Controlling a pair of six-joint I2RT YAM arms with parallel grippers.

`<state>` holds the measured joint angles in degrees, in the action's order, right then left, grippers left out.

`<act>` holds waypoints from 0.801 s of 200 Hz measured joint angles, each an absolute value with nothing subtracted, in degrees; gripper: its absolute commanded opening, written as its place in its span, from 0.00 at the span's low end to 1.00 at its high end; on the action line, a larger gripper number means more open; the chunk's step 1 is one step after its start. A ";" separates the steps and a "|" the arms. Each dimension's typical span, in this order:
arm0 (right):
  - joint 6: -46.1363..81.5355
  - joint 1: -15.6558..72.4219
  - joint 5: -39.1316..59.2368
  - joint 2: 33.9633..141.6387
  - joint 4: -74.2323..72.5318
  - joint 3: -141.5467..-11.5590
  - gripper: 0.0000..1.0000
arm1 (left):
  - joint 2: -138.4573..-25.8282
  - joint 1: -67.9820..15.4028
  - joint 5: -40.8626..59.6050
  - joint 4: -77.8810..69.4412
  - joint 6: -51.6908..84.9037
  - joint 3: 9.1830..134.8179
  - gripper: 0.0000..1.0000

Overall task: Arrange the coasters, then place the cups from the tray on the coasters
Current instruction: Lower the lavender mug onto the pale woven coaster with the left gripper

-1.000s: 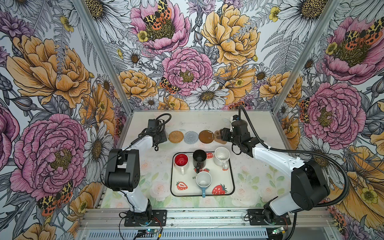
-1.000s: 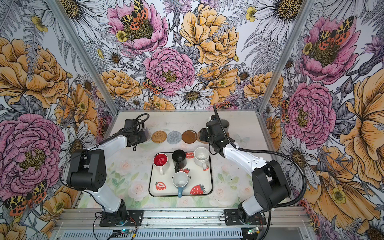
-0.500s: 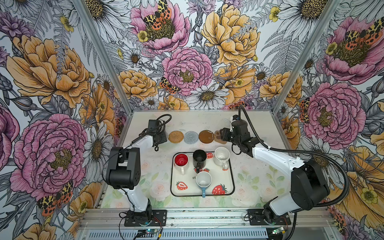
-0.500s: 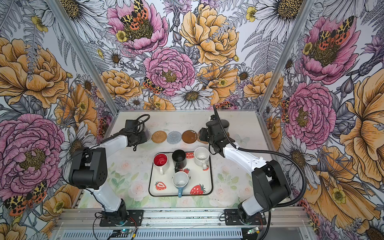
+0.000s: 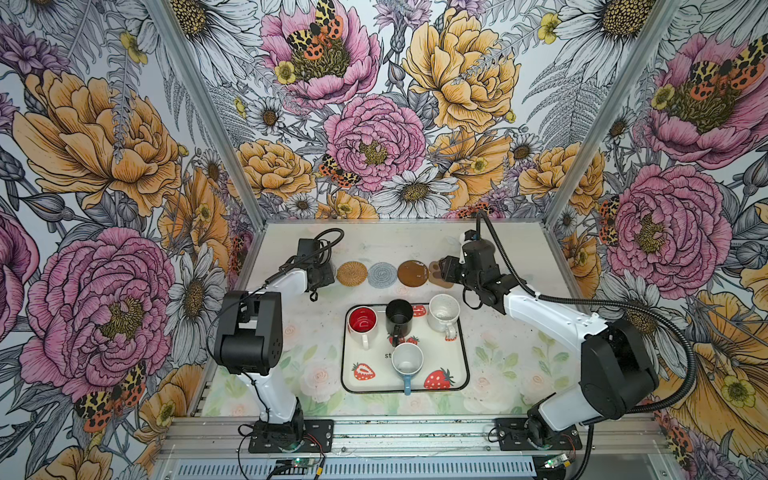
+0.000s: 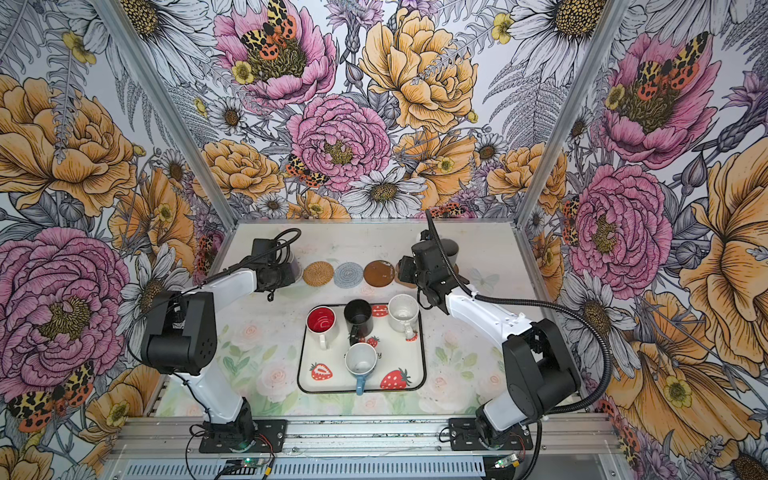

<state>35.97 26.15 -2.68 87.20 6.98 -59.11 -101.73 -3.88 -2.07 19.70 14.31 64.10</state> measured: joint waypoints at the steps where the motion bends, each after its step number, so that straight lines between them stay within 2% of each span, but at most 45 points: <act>1: 35.97 26.15 -2.68 87.20 6.98 -59.11 0.49 | -101.73 -3.88 -2.04 19.70 14.31 64.12 0.00; 97: 35.99 26.15 -2.42 87.20 6.98 -59.22 0.49 | -102.13 -3.90 -2.33 21.21 13.45 65.12 0.00; 160: 35.99 26.15 -2.02 87.20 6.98 -59.22 0.49 | -102.15 -4.29 -3.88 22.65 13.34 65.56 0.18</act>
